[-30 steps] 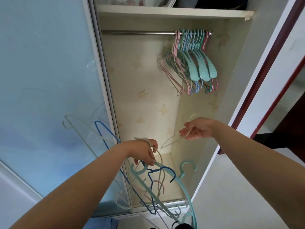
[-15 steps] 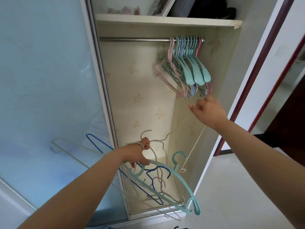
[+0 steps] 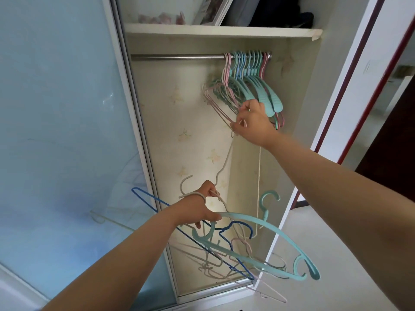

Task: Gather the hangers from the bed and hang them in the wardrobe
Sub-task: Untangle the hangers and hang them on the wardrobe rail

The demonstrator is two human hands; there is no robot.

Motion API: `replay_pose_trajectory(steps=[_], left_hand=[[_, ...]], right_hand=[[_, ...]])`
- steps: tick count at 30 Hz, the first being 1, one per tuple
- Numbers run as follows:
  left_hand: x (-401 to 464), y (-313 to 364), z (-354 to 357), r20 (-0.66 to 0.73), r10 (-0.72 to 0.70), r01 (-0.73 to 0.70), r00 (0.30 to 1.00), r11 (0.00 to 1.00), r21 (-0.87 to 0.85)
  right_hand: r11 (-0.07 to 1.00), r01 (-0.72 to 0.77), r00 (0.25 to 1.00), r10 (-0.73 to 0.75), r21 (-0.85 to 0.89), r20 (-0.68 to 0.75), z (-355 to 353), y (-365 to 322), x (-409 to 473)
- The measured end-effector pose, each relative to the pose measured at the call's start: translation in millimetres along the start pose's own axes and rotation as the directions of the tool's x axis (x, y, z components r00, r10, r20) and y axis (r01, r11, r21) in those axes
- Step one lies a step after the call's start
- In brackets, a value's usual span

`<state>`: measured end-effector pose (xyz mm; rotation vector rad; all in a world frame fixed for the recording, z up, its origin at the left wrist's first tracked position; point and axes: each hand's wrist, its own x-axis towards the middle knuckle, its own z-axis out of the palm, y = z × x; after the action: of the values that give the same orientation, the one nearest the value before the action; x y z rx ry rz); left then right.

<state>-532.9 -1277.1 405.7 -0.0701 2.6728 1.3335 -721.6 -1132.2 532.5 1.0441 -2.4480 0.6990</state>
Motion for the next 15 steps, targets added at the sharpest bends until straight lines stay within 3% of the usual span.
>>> replay_pose_trajectory(steps=[3, 7, 11, 15], left_hand=[[0.2, -8.8, -1.3, -0.037, -0.013, 0.011, 0.999, 0.999, -0.046], [0.1, -21.3, -1.7, -0.050, -0.028, 0.025, 0.998, 0.998, -0.058], [1.4, -29.5, -2.8, -0.081, -0.061, 0.058, 0.995, 0.998, -0.037], [5.6, -33.3, -15.1, -0.065, -0.109, 0.109, 0.992, 0.994, 0.002]], right_hand=[[0.989, 0.117, 0.993, -0.119, -0.095, -0.020, 7.5, -6.4, -5.2], [0.887, 0.160, 0.980, -0.092, -0.432, 0.175, 6.7, -10.6, -11.9], [0.804, 0.270, 0.940, -0.100, -0.530, 0.326, 11.8, -10.1, -13.5], [0.760, 0.074, 0.982, 0.057, -0.645, 0.180, 14.4, -13.3, 0.7]])
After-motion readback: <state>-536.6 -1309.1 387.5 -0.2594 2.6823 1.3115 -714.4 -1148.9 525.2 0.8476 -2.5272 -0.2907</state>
